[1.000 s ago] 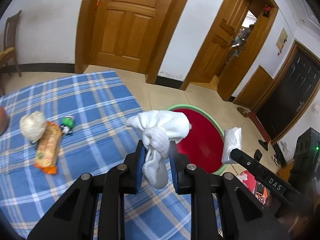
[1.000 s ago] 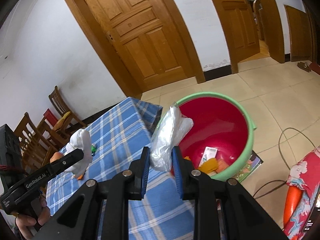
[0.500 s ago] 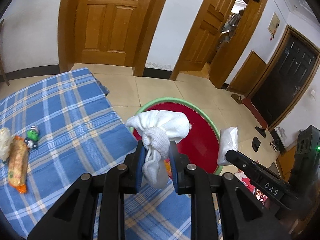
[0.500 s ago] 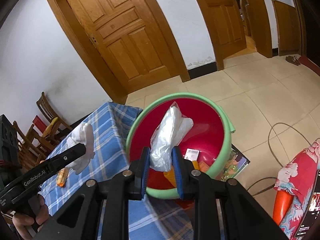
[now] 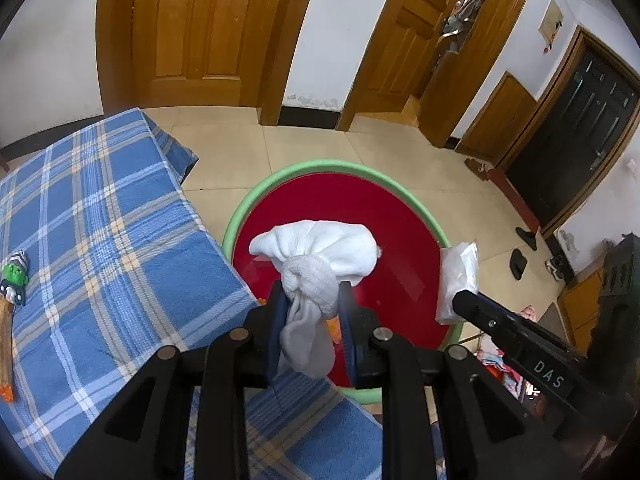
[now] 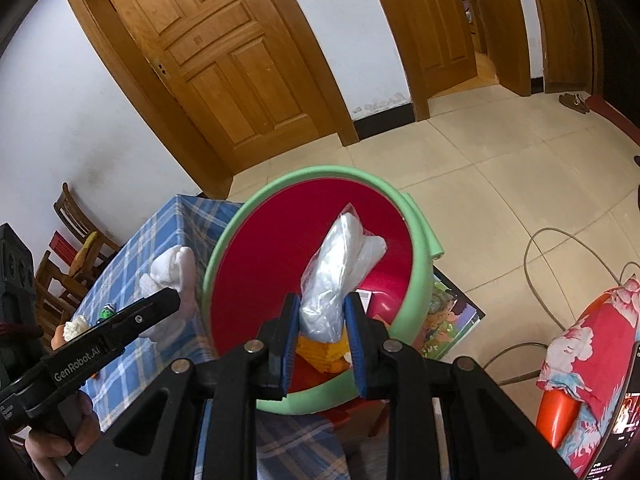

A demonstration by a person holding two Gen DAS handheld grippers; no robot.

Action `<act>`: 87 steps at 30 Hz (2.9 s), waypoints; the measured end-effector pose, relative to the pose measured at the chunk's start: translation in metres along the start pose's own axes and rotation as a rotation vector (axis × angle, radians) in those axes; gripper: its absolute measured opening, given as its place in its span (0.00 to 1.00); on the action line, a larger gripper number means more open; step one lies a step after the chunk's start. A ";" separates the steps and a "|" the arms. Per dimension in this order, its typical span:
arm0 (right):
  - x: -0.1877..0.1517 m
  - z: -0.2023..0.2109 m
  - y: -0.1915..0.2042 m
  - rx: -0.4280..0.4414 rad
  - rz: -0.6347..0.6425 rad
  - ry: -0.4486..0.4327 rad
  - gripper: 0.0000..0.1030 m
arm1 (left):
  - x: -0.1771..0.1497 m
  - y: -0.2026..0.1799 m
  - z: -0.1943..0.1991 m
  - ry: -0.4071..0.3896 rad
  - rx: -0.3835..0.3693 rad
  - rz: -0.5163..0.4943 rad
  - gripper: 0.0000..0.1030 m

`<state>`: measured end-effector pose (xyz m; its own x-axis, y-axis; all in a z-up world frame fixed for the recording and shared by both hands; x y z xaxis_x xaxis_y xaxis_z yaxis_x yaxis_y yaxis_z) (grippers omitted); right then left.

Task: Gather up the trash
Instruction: 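Open both grippers to drop the socks and bag into the bin, then move both grippers back toward the snack packet and crumpled paper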

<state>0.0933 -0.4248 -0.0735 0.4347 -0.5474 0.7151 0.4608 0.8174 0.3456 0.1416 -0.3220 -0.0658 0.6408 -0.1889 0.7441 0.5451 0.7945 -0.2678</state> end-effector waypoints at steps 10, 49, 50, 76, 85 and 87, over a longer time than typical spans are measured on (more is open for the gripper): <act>0.003 0.000 -0.006 -0.015 -0.016 -0.004 0.38 | 0.003 -0.003 0.000 -0.015 0.018 -0.009 0.39; -0.002 0.043 0.069 0.040 0.068 -0.069 0.88 | 0.011 0.109 0.114 -0.173 0.255 0.085 0.66; -0.002 0.043 0.071 0.041 0.070 -0.068 0.88 | 0.011 0.113 0.117 -0.176 0.263 0.085 0.66; -0.029 0.014 0.120 0.082 0.121 0.026 0.88 | 0.006 0.228 0.151 -0.214 0.483 0.162 0.66; -0.034 0.010 0.128 0.082 0.143 0.044 0.88 | -0.002 0.257 0.132 -0.174 0.542 0.168 0.66; -0.034 0.008 0.129 0.081 0.144 0.047 0.88 | -0.003 0.262 0.127 -0.161 0.535 0.179 0.66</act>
<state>0.1319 -0.2989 -0.0484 0.5280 -0.4296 0.7326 0.3277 0.8989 0.2909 0.2136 -0.0400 -0.0607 0.5843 0.0319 0.8109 0.0604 0.9947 -0.0827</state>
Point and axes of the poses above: each gripper's, at about its wrist camera, not at the fingertips, and z roughly against the way its jaws point, y to its left, x to its top, the point moved 7 cm from there along -z, roughly the way its jaws point, and after that the axes turned 13 degrees about -y, right-handed, at the moved point
